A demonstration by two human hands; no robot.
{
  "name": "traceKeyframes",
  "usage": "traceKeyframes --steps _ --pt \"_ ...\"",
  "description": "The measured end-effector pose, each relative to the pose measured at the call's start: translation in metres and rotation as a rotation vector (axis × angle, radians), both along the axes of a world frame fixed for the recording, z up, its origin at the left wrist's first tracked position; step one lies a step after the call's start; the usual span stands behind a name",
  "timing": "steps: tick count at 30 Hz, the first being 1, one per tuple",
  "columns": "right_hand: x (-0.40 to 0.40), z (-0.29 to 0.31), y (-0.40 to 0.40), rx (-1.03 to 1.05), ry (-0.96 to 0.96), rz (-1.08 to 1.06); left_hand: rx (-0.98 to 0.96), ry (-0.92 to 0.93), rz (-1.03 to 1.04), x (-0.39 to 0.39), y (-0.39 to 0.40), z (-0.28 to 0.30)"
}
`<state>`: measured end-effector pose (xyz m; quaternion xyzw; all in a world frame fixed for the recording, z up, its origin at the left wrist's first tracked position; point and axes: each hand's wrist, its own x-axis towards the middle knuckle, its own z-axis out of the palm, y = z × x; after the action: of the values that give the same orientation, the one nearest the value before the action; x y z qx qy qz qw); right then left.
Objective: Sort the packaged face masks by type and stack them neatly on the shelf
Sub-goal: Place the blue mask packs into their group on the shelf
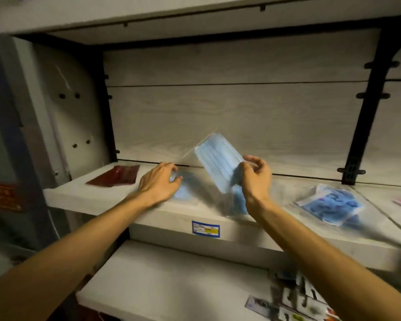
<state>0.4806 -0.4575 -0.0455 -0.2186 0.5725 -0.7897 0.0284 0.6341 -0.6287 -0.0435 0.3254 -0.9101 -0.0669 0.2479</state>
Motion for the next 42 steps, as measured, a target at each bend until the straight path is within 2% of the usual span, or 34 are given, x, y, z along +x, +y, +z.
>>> traceKeyframes --steps 4,6,9,12,17,21,27,35,38,42 --pt "0.028 -0.013 -0.056 0.189 -0.105 0.145 0.110 -0.032 -0.010 0.019 -0.040 -0.009" --pt "0.036 -0.020 -0.068 0.437 0.071 0.197 0.208 -0.079 -0.046 0.025 -0.055 -0.013" --pt "0.042 -0.027 -0.070 0.860 0.472 0.079 0.197 -0.161 -0.102 0.029 -0.069 -0.019" --pt "0.043 -0.029 -0.070 1.080 0.616 0.004 0.111 -0.180 -0.129 0.025 -0.075 -0.022" --pt "0.041 -0.026 -0.061 0.946 0.733 -0.068 0.065 -0.139 -0.138 0.020 -0.069 -0.025" --pt "0.035 -0.024 -0.034 1.015 0.903 -0.115 0.027 -0.128 -0.162 0.024 -0.046 -0.022" --pt "0.038 -0.018 0.039 1.056 0.951 -0.070 -0.053 -0.120 -0.164 0.028 0.022 -0.014" --pt "0.028 -0.036 0.229 1.043 0.934 -0.094 -0.069 0.000 -0.297 0.001 0.178 -0.018" --pt "0.022 -0.053 0.319 1.057 0.858 -0.048 -0.117 -0.046 -0.355 -0.016 0.243 -0.026" --pt "0.004 -0.062 0.423 1.152 0.791 -0.105 -0.140 -0.127 -0.487 -0.041 0.325 -0.027"
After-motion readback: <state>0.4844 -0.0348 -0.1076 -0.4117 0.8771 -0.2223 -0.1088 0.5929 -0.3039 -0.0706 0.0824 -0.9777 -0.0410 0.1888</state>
